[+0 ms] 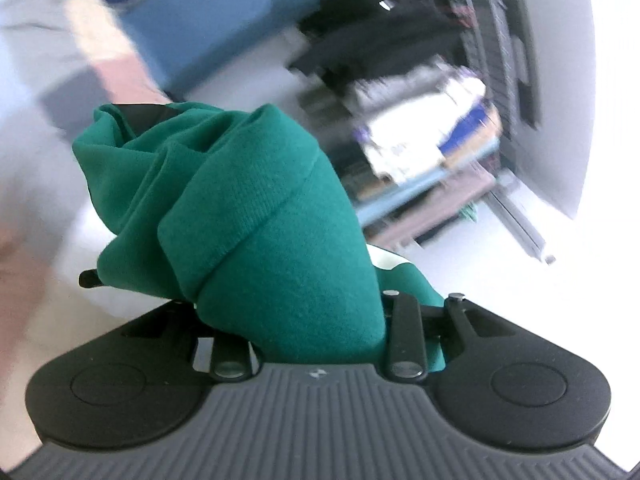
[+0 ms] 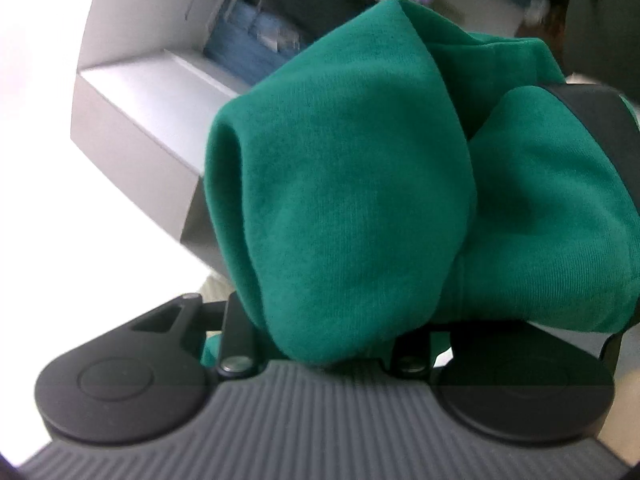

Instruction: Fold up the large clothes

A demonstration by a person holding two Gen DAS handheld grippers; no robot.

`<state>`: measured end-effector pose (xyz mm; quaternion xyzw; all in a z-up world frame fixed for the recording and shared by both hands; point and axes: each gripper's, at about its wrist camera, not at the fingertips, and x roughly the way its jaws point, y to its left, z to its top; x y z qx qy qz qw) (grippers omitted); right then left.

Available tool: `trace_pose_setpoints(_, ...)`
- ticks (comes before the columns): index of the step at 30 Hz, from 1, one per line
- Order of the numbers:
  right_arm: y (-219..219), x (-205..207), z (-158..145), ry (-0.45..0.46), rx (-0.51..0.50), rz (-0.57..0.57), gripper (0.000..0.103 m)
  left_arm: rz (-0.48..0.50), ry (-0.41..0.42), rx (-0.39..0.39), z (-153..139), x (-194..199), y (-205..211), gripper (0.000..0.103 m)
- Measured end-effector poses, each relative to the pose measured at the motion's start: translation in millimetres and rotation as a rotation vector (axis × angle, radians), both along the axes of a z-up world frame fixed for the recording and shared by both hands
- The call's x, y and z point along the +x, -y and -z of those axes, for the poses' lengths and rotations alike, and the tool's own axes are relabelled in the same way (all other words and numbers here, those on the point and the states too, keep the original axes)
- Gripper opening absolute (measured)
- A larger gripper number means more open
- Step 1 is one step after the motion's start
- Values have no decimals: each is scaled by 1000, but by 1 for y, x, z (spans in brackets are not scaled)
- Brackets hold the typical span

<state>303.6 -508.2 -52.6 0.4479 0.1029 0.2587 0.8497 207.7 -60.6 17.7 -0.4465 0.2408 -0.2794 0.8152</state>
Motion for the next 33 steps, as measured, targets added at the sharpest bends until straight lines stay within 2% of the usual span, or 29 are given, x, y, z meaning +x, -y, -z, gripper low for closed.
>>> trace_pose_setpoints(4,59,-32,-18,34,-21,115,40,102,25,-14,-16,21,76,38)
trace_pose_setpoints(7,98,-53,-23,41,-44,202,40,175,27,-25,-15,38,134,38)
trace_pose_setpoints(11,137,-73,-11,22,-57,308,40,280,9,-34,8,68,202,38)
trace_pose_setpoints(15,161,-82,20,-19,-58,371,40,339,-40,-9,43,93,247,38)
trace_pose_setpoints(18,163,-85,49,-60,-71,390,40,376,-71,22,72,99,264,38)
trace_pose_setpoints(20,178,-92,68,-83,-58,386,40,399,-80,50,92,104,266,38)
trace_pose_setpoints(22,172,-92,86,-88,-59,376,39,412,-80,72,109,103,265,38)
trace_pose_setpoints(26,164,-106,107,-111,-39,374,39,430,-104,65,150,100,250,38)
trace_pose_setpoints(30,160,-111,125,-147,-3,396,39,445,-61,119,173,90,247,39)
trace_pose_setpoints(33,156,-108,142,-179,-17,410,41,461,-35,171,186,84,252,41)
